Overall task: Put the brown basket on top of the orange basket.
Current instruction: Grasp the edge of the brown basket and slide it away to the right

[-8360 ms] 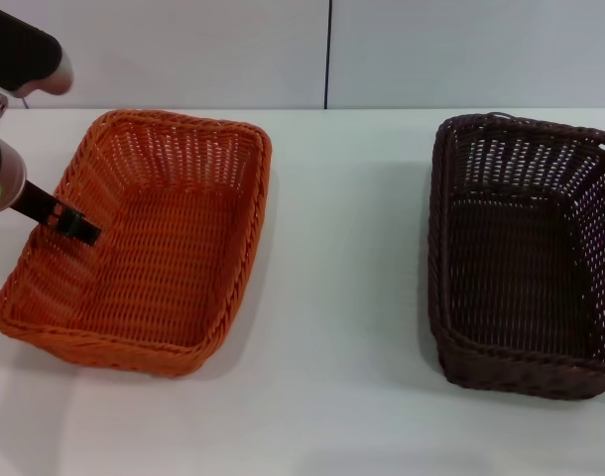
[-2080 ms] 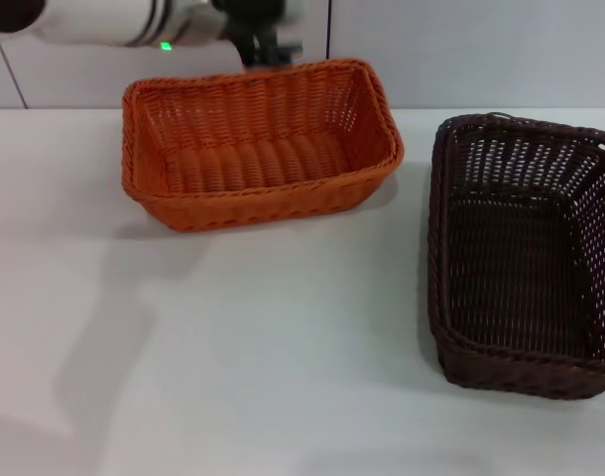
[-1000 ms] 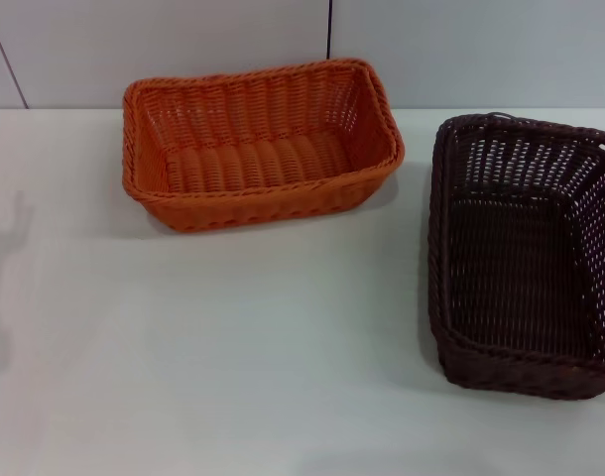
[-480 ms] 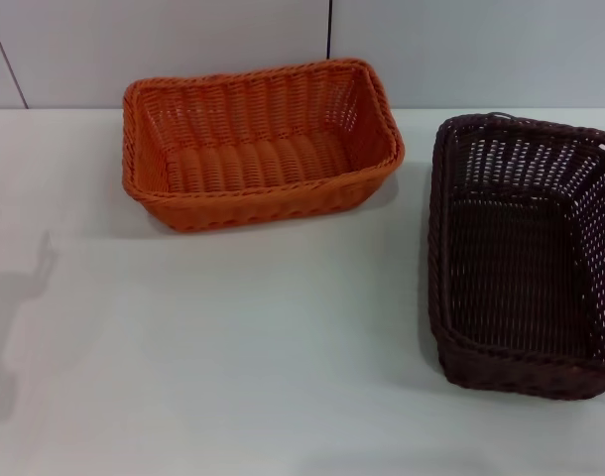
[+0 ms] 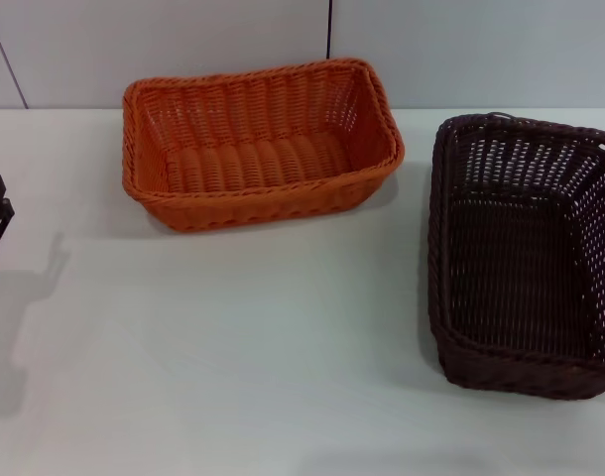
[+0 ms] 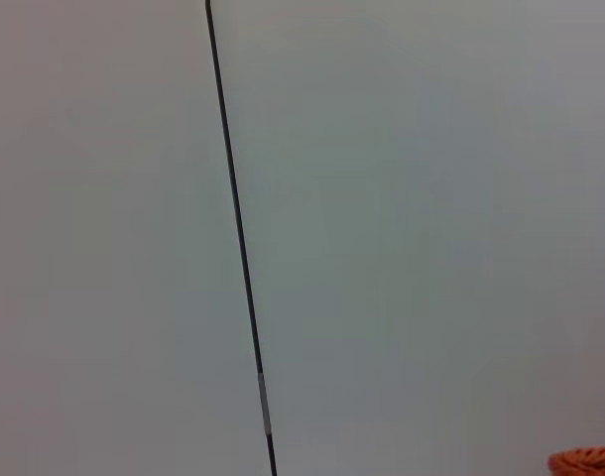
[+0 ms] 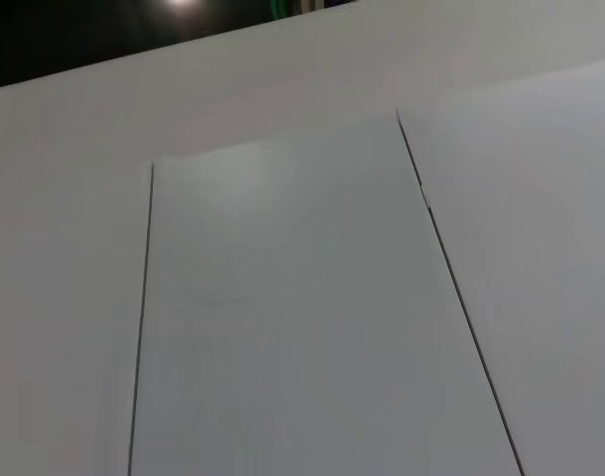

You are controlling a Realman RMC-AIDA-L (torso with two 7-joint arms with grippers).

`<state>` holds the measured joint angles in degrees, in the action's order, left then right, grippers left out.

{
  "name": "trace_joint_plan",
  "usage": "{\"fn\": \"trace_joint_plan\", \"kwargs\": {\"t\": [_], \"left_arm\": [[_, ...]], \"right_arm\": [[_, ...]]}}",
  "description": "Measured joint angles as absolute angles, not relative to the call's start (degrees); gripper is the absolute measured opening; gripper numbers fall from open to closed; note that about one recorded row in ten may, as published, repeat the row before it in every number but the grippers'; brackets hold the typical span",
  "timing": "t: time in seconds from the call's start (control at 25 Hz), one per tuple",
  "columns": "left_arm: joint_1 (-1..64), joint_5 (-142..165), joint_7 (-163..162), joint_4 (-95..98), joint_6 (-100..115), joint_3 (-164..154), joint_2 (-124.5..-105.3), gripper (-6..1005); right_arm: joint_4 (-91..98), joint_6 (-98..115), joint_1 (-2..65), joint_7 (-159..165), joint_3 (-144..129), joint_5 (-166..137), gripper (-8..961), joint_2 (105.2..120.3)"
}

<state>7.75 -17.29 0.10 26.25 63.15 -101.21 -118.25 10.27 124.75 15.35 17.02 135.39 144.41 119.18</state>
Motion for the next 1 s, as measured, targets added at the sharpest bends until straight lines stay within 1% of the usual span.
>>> {"fn": "trace_joint_plan", "kwargs": {"t": [0.24,0.44,0.48,0.52,0.6,0.68,0.76,0.8,0.84,0.92,0.96,1.0], "left_arm": [[9.88,-17.41,-0.84,23.92,62.64,-101.11,-118.3,808],[10.65,-17.4,-1.76,23.08,62.53,-100.99,-118.24,808],[10.65,-17.4,-1.76,23.08,62.53,-100.99,-118.24,808],[11.41,-17.35,-2.21,22.32,62.49,-100.91,-118.16,808],[11.65,-17.32,-2.23,22.23,62.4,-100.89,-118.14,808],[11.75,-17.32,-2.23,22.23,62.31,-100.89,-118.13,808],[11.86,-17.32,-2.24,22.22,62.18,-100.89,-118.13,808],[11.86,-17.32,-2.24,22.22,62.18,-100.89,-118.13,808],[12.1,-17.37,-2.25,22.17,61.89,-100.82,-118.12,808],[12.76,-17.42,-2.27,22.09,61.12,-100.71,-118.12,808],[12.76,-17.42,-2.27,22.09,61.12,-100.71,-118.12,808],[13.0,-17.42,-2.27,22.06,60.66,-100.68,-118.12,808]], "right_arm": [[8.69,122.43,17.71,20.74,136.0,144.66,823,118.57],[3.0,113.45,19.49,25.76,135.56,144.52,822,118.34],[-1.44,108.85,19.17,29.07,134.97,143.55,822,118.39],[-1.44,108.85,19.17,29.07,134.97,143.55,821,118.39],[-10.53,103.07,18.08,32.13,134.22,141.52,820,119.19],[-12.58,101.27,17.97,33.96,133.8,141.33,819,119.21],[-18.25,95.78,17.73,39.61,131.67,140.56,818,119.03],[-24.31,89.91,17.0,42.64,128.67,139.12,818,119.01],[-24.31,89.91,17.0,42.64,128.67,139.12,817,119.01],[-34.83,79.63,15.29,45.71,122.84,137.8,817,119.38],[-34.83,79.63,15.29,45.71,122.84,137.8,817,119.38],[-41.13,72.28,14.32,50.69,118.5,136.99,817,119.06]]}}
